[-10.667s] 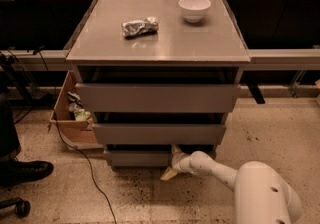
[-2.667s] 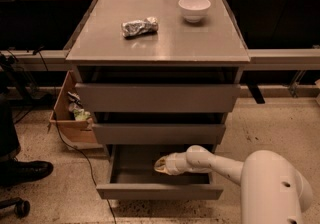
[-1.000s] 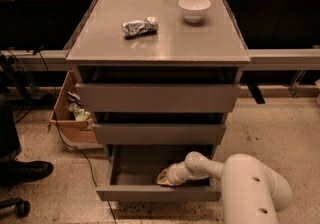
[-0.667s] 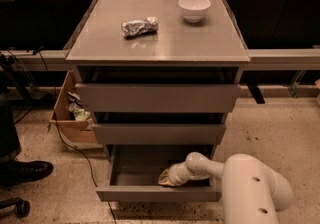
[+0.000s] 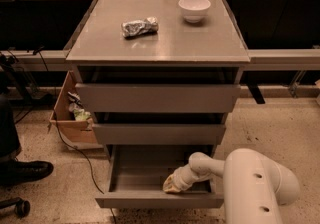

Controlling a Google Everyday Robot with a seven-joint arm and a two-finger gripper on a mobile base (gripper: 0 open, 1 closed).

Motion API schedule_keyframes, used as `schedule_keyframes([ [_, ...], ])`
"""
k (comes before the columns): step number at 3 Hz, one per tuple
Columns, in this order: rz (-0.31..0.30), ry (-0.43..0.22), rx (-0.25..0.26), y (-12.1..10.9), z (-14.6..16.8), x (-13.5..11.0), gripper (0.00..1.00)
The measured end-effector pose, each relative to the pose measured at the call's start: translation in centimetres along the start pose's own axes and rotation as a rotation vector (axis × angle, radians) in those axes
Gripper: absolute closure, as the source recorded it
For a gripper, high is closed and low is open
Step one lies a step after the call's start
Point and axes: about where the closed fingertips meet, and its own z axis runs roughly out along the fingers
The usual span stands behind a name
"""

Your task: Open bottom drawer

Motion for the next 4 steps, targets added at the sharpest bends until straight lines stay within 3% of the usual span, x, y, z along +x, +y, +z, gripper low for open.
schedule_keyframes([
  [2, 0.008, 0.049, -0.073, 2.7, -1.1, 1.3, 1.00],
  [3, 0.008, 0.050, -0.073, 2.6, -1.1, 1.3, 1.00],
  [4, 0.012, 0.078, -0.105, 4.1, -1.7, 1.8, 1.00],
])
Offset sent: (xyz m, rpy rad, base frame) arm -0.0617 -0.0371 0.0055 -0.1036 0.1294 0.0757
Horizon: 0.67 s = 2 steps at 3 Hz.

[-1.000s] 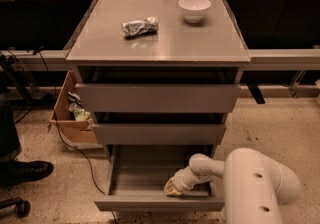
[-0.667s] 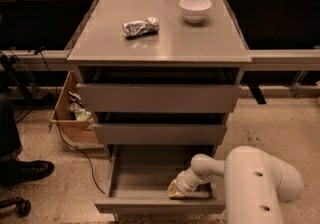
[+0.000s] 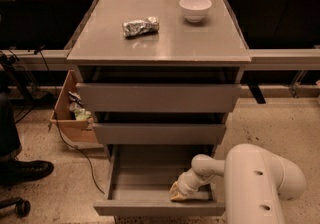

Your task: Open bottom drawer

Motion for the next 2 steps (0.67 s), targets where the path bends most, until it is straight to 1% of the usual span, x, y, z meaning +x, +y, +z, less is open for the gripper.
schedule_keyframes([
  [1, -0.001, 0.048, -0.034, 2.21, -1.57, 0.71, 1.00],
  [2, -0.002, 0.058, -0.050, 2.95, -1.79, 0.79, 1.00],
])
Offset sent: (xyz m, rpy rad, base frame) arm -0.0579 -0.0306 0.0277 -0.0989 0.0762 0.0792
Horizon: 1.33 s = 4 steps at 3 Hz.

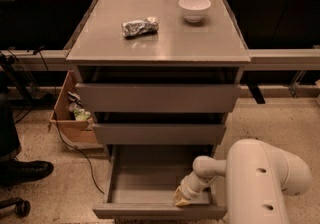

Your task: Open bottom drawer

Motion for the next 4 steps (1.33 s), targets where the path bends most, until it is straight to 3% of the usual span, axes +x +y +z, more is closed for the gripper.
schedule_keyframes([
  [2, -0.023, 0.037, -0.037, 1.62, -0.56, 0.10, 1.00],
  [4, -0.061, 0.033, -0.019, 0.94, -1.01, -0.76, 1.00],
])
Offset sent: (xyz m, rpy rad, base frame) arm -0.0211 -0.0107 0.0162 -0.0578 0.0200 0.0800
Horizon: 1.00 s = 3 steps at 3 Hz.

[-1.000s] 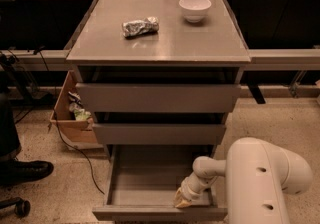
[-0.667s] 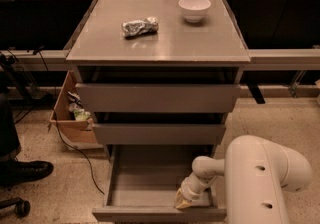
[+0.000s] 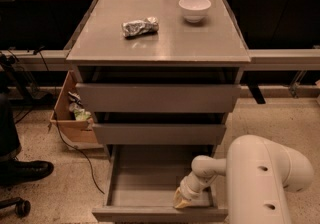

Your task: Open bottom drawer

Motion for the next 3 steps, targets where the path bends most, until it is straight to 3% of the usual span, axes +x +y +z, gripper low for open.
schedule_keyframes([
  [1, -0.039, -0.079, 0.092, -3.2, 0.0, -2.0, 1.00],
  [2, -0.071, -0.184, 0.249, -8.1, -1.4, -4.0, 1.00],
  [3, -0.069, -0.207, 0.373, -10.9, -4.2, -3.4, 1.00],
])
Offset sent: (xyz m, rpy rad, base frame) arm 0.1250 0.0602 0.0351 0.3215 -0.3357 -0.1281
